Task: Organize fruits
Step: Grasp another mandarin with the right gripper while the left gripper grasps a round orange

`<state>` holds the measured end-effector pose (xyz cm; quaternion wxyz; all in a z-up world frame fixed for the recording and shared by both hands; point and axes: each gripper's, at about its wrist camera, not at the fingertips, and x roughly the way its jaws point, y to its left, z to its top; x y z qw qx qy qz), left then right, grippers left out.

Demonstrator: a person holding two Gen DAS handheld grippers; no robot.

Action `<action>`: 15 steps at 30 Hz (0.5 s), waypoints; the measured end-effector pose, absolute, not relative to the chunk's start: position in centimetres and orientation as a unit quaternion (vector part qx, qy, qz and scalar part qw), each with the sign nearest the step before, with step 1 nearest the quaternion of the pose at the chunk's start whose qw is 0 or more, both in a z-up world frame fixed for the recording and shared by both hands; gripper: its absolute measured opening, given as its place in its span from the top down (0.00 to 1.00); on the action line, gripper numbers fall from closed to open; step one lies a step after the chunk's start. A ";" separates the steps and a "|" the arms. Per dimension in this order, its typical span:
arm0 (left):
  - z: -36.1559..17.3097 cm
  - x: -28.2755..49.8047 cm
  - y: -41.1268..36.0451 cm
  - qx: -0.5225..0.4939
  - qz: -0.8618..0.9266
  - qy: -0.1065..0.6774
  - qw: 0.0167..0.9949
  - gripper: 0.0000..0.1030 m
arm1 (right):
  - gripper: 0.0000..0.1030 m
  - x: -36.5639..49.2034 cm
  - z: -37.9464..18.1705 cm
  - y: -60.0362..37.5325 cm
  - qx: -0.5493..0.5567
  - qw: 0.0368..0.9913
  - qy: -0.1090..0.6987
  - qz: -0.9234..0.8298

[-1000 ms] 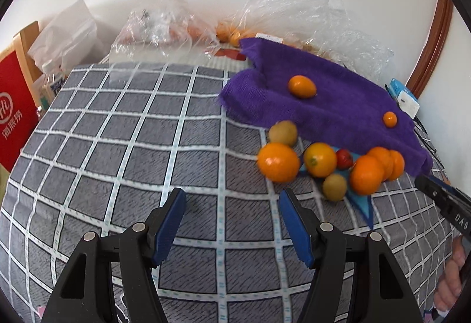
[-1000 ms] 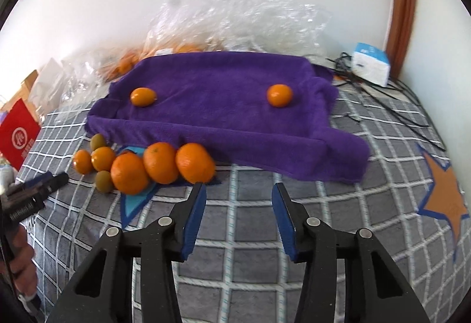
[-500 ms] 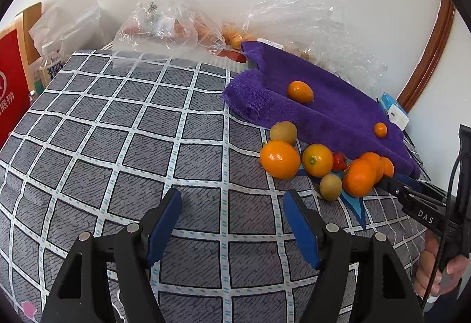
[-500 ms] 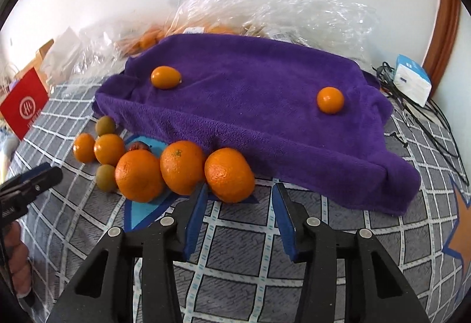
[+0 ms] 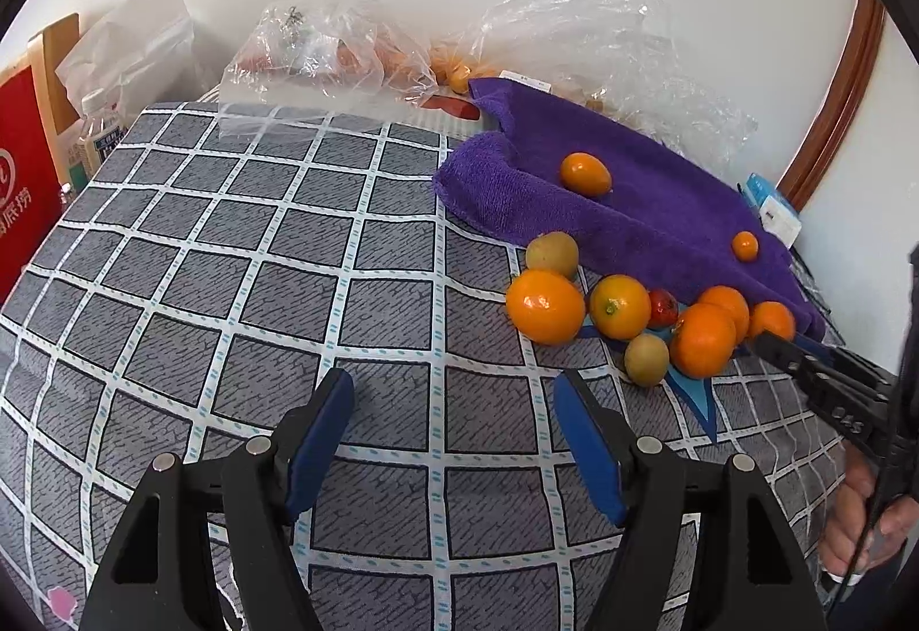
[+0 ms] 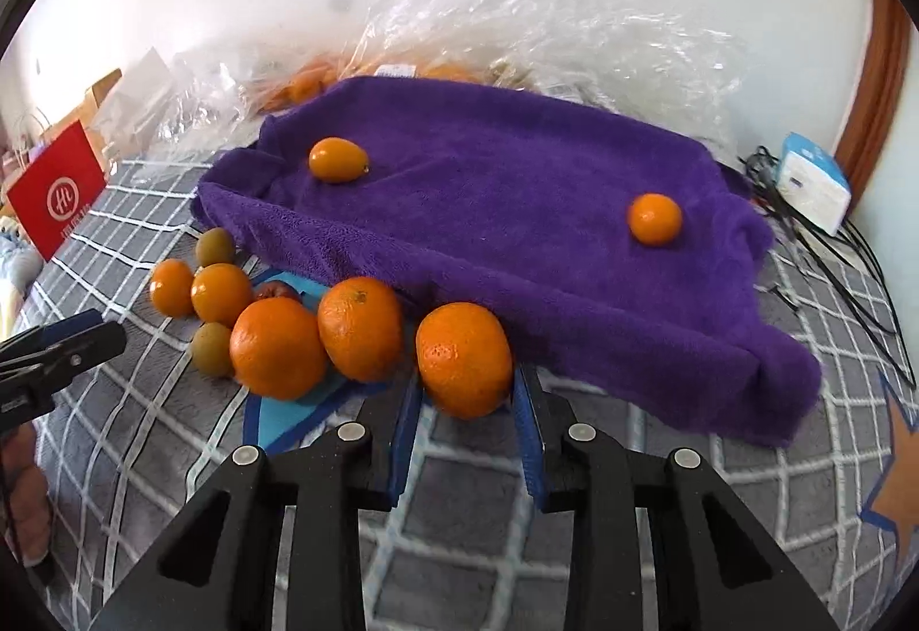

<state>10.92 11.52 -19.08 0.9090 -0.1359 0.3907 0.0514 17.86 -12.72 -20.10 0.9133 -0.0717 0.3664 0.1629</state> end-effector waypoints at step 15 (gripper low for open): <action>-18.3 15.8 8.1 -0.084 0.057 0.418 0.903 0.39 | 0.69 15.3 -21.2 -19.8 0.000 0.917 0.386 0.101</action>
